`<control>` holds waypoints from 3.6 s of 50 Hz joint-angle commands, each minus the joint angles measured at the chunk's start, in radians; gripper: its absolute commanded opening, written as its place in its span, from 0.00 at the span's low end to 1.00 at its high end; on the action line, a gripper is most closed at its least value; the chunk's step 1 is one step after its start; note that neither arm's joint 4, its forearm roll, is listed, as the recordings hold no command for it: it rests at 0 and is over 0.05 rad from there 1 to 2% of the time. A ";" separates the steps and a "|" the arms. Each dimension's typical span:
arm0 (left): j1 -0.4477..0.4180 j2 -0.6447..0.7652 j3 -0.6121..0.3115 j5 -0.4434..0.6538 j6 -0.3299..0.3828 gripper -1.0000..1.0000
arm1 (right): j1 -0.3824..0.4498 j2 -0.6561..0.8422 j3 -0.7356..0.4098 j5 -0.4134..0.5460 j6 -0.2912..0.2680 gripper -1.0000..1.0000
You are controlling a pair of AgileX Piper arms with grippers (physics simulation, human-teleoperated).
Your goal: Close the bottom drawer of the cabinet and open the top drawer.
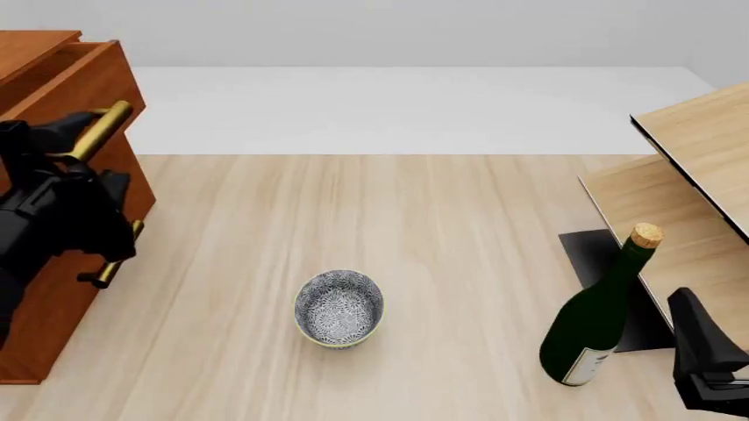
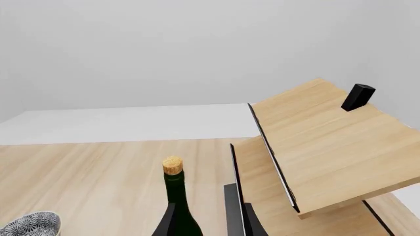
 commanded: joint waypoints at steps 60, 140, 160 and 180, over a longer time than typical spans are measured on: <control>-0.104 -0.086 -0.529 0.615 -0.554 1.00 | -0.002 0.000 -0.004 0.003 0.007 1.00; 0.054 0.134 -1.138 1.386 -1.421 1.00 | -0.003 0.000 -0.002 0.001 0.001 1.00; 0.095 0.106 -1.054 1.357 -1.433 1.00 | -0.003 0.000 0.001 0.000 -0.003 1.00; 0.136 0.086 -0.961 1.321 -1.444 1.00 | -0.002 0.000 0.001 0.000 -0.001 1.00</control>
